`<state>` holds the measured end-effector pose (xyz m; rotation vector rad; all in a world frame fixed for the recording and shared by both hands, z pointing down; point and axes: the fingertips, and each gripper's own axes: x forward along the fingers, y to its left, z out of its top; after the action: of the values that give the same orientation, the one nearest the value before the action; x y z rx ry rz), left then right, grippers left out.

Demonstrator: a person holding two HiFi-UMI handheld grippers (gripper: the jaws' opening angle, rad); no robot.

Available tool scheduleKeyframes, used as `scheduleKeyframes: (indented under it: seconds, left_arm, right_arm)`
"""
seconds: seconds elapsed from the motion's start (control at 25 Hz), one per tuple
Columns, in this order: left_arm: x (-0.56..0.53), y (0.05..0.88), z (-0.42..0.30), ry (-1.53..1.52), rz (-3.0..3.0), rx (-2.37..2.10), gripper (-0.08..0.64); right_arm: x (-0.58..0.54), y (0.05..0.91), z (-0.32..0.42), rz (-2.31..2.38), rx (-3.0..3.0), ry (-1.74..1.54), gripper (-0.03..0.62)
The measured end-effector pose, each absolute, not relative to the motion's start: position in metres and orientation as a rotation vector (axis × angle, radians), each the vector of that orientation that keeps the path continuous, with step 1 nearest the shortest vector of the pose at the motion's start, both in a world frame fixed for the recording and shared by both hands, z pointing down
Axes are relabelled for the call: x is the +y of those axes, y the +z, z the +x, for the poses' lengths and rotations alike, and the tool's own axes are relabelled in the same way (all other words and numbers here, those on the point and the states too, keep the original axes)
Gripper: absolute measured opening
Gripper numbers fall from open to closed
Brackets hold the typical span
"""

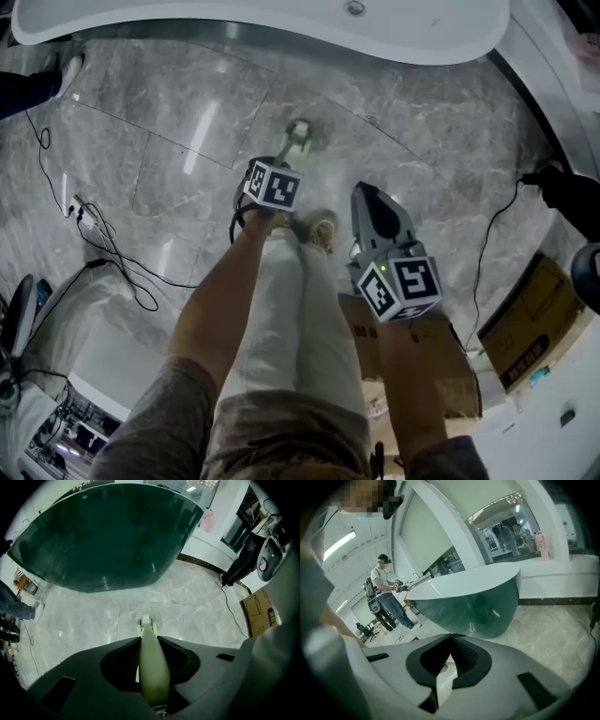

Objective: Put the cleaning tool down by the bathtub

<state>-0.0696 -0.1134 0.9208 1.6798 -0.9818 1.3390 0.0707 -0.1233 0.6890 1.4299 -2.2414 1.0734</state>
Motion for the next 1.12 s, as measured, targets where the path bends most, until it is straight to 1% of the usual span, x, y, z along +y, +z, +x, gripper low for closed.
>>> scheduleKeyframes:
  seconds: [0.48,0.96,1.12]
  left_arm:
    - [-0.114,0.948,-0.066,1.459,1.606,-0.917,0.117]
    - [-0.109,0.950,-0.063,1.441,1.582,-0.960,0.122]
    - [-0.109,0.944,-0.058,1.400,1.616,-0.976,0.157]
  right_arm:
    - [-0.114,0.699,0.070,1.436,-2.210,1.108,0.000]
    - [-0.112,0.703,0.068,1.434,-2.212,1.120,0.000]
    - [-0.112,0.699,0.067,1.432,-2.221,1.122,0.000]
